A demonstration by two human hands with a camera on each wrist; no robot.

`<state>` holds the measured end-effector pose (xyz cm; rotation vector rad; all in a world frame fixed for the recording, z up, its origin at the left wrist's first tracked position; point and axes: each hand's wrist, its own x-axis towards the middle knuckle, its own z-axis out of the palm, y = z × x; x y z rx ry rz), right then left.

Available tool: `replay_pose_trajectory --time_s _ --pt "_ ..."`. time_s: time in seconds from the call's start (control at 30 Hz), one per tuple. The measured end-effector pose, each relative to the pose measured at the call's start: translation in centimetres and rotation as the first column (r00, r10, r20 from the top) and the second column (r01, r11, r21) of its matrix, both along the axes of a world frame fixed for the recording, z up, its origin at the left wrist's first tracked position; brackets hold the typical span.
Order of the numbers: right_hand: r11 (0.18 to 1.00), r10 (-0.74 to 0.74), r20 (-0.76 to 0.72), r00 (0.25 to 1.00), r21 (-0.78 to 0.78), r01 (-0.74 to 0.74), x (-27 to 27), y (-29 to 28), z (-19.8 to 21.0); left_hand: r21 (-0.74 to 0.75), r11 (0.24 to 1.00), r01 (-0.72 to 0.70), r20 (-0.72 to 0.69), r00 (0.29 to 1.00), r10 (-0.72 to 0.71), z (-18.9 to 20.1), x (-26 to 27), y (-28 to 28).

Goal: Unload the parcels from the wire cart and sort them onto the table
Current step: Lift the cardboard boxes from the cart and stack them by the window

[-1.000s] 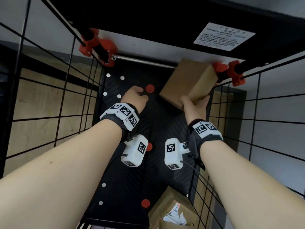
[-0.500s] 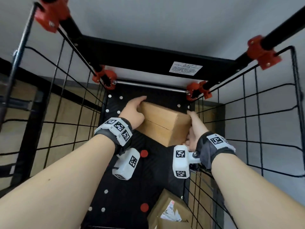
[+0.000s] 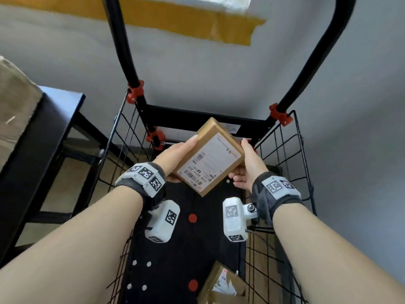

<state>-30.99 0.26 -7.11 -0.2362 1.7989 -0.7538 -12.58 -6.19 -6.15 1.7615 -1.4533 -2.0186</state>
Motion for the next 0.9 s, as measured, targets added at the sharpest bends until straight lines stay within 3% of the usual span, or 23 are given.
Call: replay_pose_trajectory --time_s 0.17,0.33,0.43,0.63,0.9 --pt "0.998 -0.048 0.036 0.998 -0.043 0.050 1.9 0.8 4.4 -0.279 0.948 0.155 0.113 0.985 -0.128 3.7 3.1 1.5" --pt "0.984 -0.140 0.065 0.988 -0.101 0.146 4.1 1.7 8.6 -0.352 0.923 0.152 0.154 0.983 -0.103 7.6 5.9 2.5" --pt "0.980 -0.145 0.042 0.989 -0.132 0.149 6.0 2.3 11.1 -0.367 0.925 0.098 0.113 0.992 -0.060 10.0 7.6 3.1" --pt "0.962 -0.038 -0.121 0.992 -0.274 0.004 11.3 4.5 17.6 -0.441 0.897 0.030 -0.028 0.999 -0.047 16.5 12.8 4.8" --pt "0.866 0.086 -0.213 0.973 -0.467 -0.178 20.8 7.5 25.7 -0.555 0.829 -0.068 -0.199 0.978 -0.053 24.6 20.9 7.2"
